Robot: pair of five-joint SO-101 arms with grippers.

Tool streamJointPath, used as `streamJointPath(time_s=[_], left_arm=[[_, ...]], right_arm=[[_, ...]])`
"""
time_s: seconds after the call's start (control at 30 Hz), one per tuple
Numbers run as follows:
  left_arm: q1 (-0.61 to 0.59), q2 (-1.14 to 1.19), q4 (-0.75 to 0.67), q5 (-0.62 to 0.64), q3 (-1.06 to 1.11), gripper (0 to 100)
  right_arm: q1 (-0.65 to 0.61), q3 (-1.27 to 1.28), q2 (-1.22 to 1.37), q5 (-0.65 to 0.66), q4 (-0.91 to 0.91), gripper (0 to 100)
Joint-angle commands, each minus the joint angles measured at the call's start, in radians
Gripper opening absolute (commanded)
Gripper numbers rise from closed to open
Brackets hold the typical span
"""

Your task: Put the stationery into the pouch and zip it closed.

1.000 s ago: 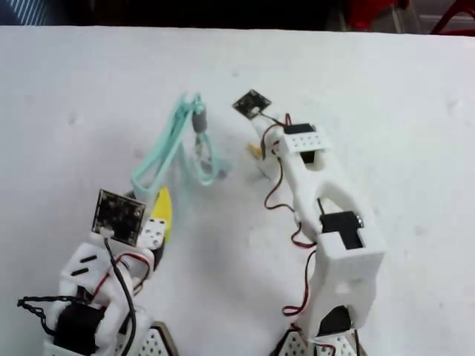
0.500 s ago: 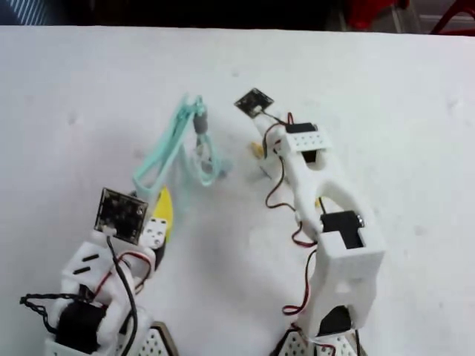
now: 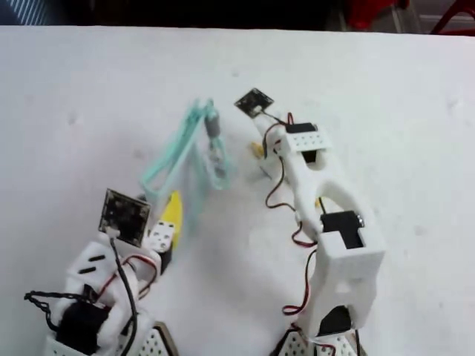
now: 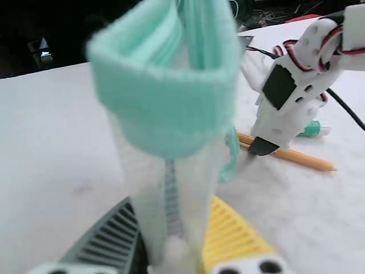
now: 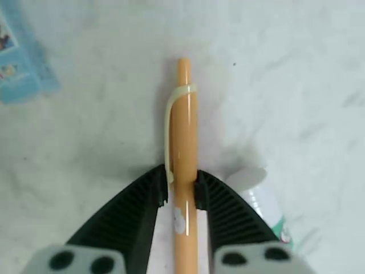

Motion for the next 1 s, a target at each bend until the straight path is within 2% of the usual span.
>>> streamJointPath(time_s=[0.0,0.1,0.37,0.43,0.57,0.97], left_arm=[[0.033,-0.012,-0.083,0.003,0.034,2],[0.025,-0.012,-0.13,0.003,0.075,2],[0.022,-0.012,-0.135,0.003,0.081,3],[0.022,-0.012,-0.132,0.006,0.081,6],[0.022,-0.012,-0.098,0.011,0.087,21],[0.021,-0.012,-0.089,0.003,0.086,19]], right_arm=[[-0.004,-0.003,-0.012,0.002,-0.001,1.7],[-0.004,-0.003,-0.012,0.002,-0.001,1.7],[-0.004,-0.003,-0.012,0.002,-0.001,1.7],[-0.004,-0.003,-0.012,0.002,-0.001,1.7],[-0.004,-0.002,-0.012,0.002,-0.001,1.7],[-0.004,-0.002,-0.012,0.002,-0.001,1.7]])
